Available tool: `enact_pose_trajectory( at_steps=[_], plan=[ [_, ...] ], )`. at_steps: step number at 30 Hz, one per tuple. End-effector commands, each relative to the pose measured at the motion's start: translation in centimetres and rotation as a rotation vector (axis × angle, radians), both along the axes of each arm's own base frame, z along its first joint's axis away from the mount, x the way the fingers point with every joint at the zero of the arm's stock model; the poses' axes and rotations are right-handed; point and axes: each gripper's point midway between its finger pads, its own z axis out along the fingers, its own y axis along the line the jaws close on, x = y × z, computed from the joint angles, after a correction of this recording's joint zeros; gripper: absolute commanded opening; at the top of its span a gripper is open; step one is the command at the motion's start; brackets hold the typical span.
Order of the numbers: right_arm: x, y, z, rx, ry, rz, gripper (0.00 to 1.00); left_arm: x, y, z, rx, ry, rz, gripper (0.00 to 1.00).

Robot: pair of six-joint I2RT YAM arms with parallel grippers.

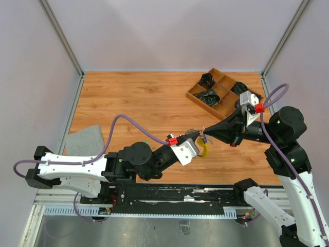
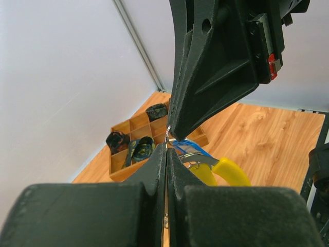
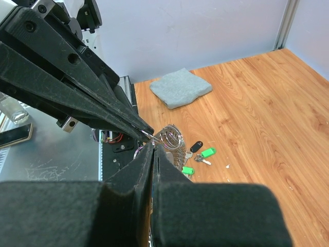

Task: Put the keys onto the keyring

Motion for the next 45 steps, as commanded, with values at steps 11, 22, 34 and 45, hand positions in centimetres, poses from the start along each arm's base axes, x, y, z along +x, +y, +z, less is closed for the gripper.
enact_pose_trajectory(
  at_steps=[11, 22, 34, 45],
  plan=[
    [1.1, -0.1, -0.2, -0.004, 0.05, -0.069, 0.01, -0.5, 0.2, 2.5, -0.085, -0.002, -0.021, 0.01],
    [0.4, 0.0, 1.0, 0.027, 0.027, -0.039, 0.01, -0.5, -0.1, 2.2, -0.073, -0.004, -0.018, 0.0],
    [0.3, 0.0, 1.5, 0.04, 0.026, -0.037, 0.01, -0.4, -0.1, 2.1, -0.069, -0.007, -0.012, 0.01],
    [0.4, 0.0, 1.5, 0.043, 0.032, -0.038, 0.01, -0.5, -0.1, 2.0, -0.07, -0.003, -0.016, 0.0]
  ],
)
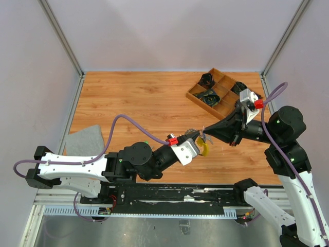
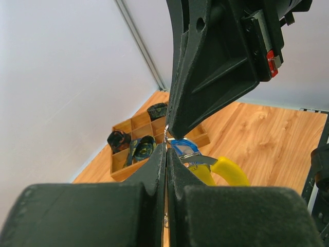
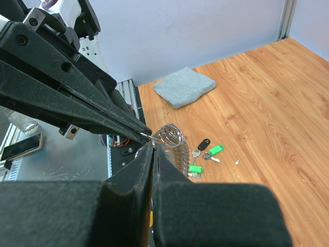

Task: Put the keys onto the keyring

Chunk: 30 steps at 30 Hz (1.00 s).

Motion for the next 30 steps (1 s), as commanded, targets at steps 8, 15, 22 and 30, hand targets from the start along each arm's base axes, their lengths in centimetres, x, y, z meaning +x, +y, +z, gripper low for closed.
enact_pose_trajectory(
  at_steps=[8, 15, 22, 30],
  plan=[
    [0.6, 0.0, 1.0, 0.011, 0.0, -0.036, 0.01, -0.6, -0.2, 2.1, -0.073, -0.004, -0.023, 0.01],
    [1.2, -0.1, 0.0, -0.016, 0.039, -0.059, 0.01, -0.6, -0.4, 2.0, -0.07, -0.004, -0.024, 0.01],
    [1.2, 0.0, -0.6, -0.03, 0.064, -0.05, 0.0, -0.5, -0.4, 2.0, -0.07, -0.004, -0.022, 0.01],
    [1.0, 0.1, -0.8, -0.033, 0.064, -0.035, 0.08, -0.6, -0.5, 2.1, -0.077, -0.001, -0.029, 0.0]
  ],
)
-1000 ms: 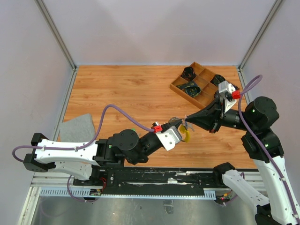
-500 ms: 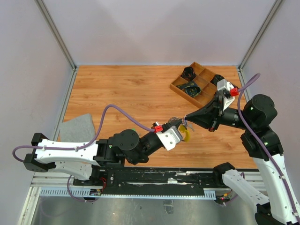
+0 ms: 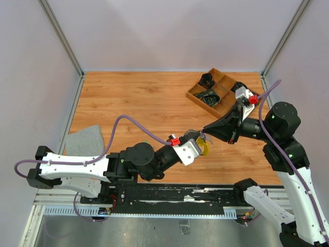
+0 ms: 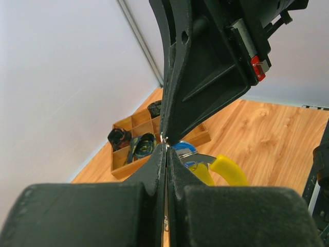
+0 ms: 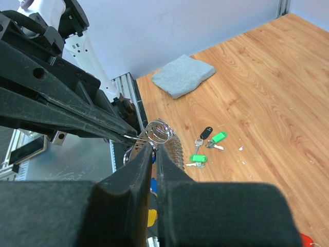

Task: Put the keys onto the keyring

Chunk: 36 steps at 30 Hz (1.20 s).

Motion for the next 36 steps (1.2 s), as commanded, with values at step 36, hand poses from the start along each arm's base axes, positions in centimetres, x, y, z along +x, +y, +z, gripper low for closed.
enact_pose_trajectory(
  at_steps=[36],
  plan=[
    [-5.2, -0.5, 6.1, 0.087, -0.406, 0.155, 0.28, -2.5, 4.6, 4.7, -0.426, 0.211, -0.267, 0.0]
  ],
)
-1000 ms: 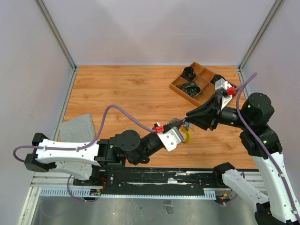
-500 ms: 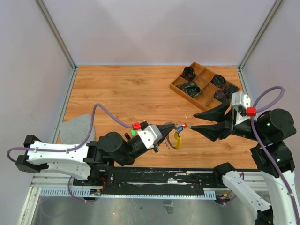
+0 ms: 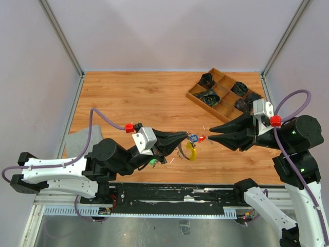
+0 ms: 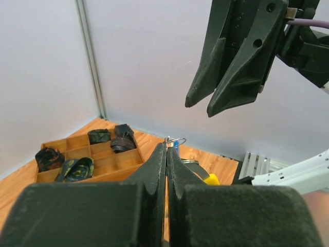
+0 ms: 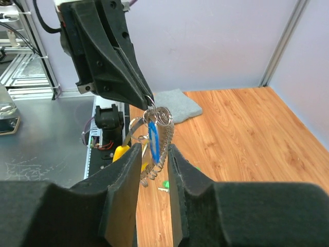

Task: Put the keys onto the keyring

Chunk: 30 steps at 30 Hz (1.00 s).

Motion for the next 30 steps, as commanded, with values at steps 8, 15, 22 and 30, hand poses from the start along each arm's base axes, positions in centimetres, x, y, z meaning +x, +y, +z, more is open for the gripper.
enact_pose_trajectory(
  at_steps=[8, 15, 22, 30],
  plan=[
    [-1.8, 0.6, 2.1, 0.049, -0.045, 0.114, 0.18, -1.6, -0.3, 2.0, -0.06, -0.026, -0.098, 0.0],
    [-1.7, 1.0, 1.6, 0.049, -0.021, 0.131, 0.16, -2.4, -1.0, 2.0, -0.043, -0.042, -0.145, 0.01],
    [-1.8, 1.5, 0.8, 0.043, 0.005, 0.159, 0.2, -2.7, -1.3, 2.1, -0.034, -0.05, -0.164, 0.01],
    [-2.1, 2.0, -0.1, 0.023, 0.025, 0.188, 0.23, -3.0, -1.5, 2.4, -0.033, -0.058, -0.18, 0.0]
  ],
)
